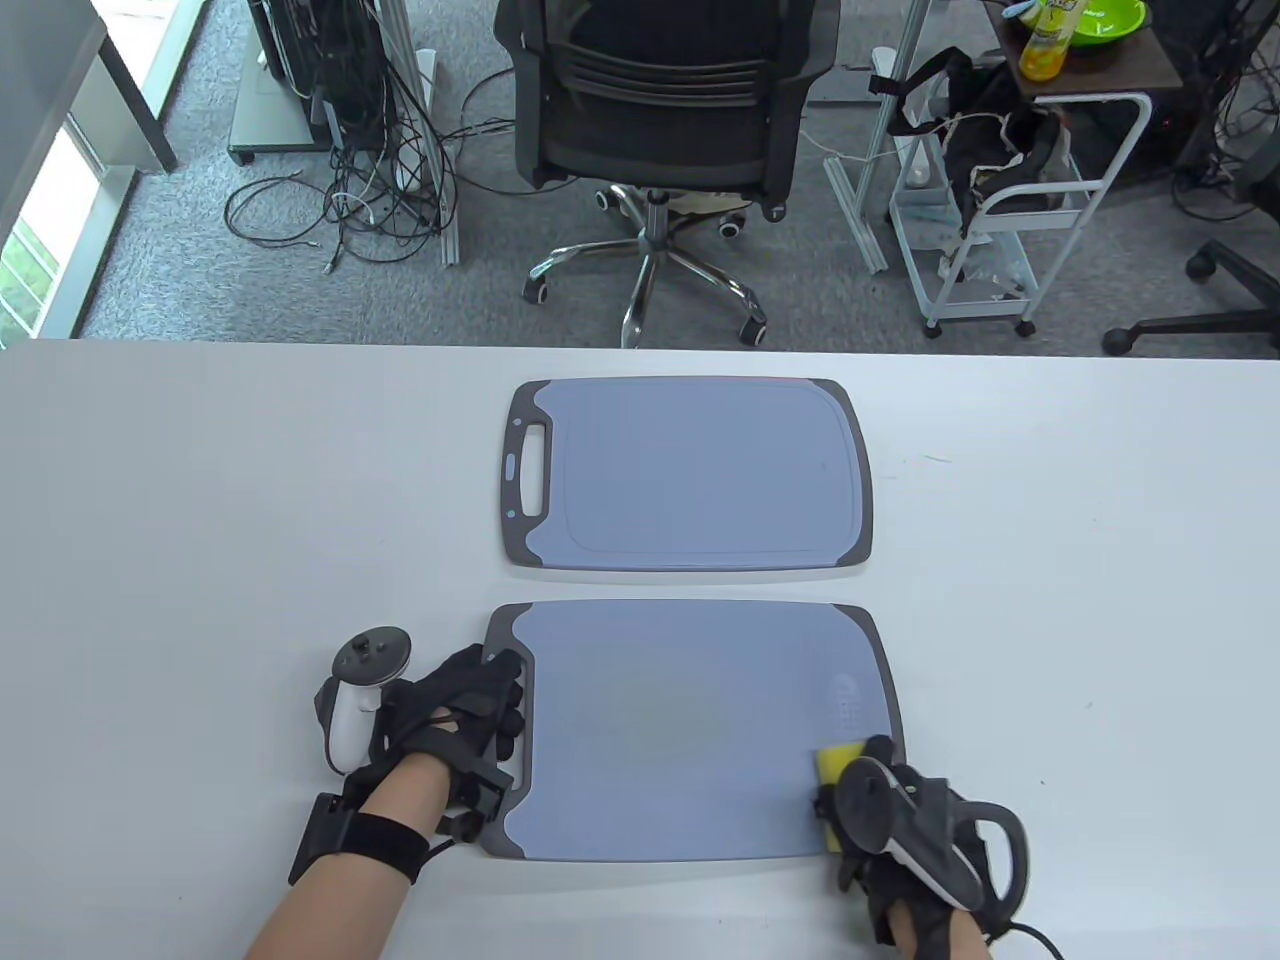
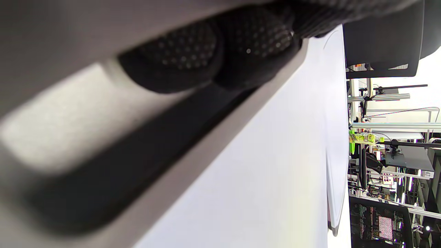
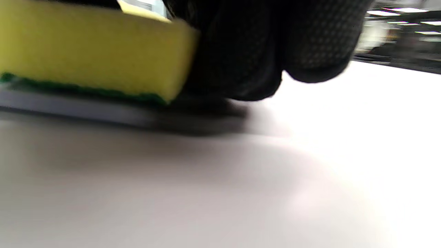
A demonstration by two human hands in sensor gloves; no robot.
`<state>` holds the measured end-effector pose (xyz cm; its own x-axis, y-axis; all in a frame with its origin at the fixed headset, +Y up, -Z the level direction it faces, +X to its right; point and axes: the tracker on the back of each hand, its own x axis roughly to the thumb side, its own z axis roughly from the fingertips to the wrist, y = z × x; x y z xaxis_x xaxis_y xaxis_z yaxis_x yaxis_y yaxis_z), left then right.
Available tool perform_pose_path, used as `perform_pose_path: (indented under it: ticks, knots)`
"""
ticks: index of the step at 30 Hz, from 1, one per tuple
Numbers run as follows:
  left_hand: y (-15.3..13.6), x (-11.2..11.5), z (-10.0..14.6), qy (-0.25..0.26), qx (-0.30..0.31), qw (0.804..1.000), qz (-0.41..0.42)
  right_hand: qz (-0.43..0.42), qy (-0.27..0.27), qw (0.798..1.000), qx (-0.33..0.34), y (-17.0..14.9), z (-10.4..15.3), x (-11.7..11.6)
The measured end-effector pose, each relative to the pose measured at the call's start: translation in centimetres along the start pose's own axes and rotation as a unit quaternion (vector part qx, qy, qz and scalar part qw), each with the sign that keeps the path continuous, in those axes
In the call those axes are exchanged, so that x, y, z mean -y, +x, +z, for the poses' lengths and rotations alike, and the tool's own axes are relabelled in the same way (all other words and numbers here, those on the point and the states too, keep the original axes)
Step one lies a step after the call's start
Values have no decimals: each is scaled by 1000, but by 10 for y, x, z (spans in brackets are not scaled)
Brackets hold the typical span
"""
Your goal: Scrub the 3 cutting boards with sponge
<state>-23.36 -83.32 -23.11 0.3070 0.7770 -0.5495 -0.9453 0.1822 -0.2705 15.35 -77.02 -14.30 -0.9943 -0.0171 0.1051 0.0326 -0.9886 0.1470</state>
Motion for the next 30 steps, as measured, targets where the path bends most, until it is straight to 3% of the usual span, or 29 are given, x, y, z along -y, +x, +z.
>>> perform_pose_path:
  ticks: [2, 3, 6, 7, 10, 14, 19, 20, 24, 27, 30]
  knots:
    - [0, 0, 0, 0, 0, 1000, 1, -13, -11, 994, 106, 72, -8, 6]
    - [0, 0, 0, 0, 0, 1000, 2, -14, -13, 992, 124, 88, -9, 7]
    - [0, -1, 0, -1, -1, 1000, 6, 15, -22, 969, 244, 184, -4, 14]
    - [0, -1, 0, -2, -3, 1000, 9, 33, -28, 962, 269, 204, -2, 15]
    - [-1, -2, 0, -3, -5, 1000, 17, 77, -30, 961, 265, 213, -1, 16]
    - [-1, -2, 1, -3, -7, 1000, 18, 51, -14, 977, 205, 155, -2, 10]
    - [-1, -2, 0, -4, -6, 1000, 18, 24, 14, 998, 48, 22, 7, -1]
    - [-1, -2, 0, -6, -5, 1000, 19, 13, 24, 1000, -2, -19, 13, -5]
    - [-1, -2, 1, -9, -5, 1000, 21, -8, 33, 992, -124, -109, 29, -12]
    - [-1, -4, -2, -20, -17, 999, 30, -1, 17, 988, -154, -134, 33, -16]
    - [-2, -6, -3, -71, -28, 996, 47, -49, -10, 986, -160, -144, 30, -15]
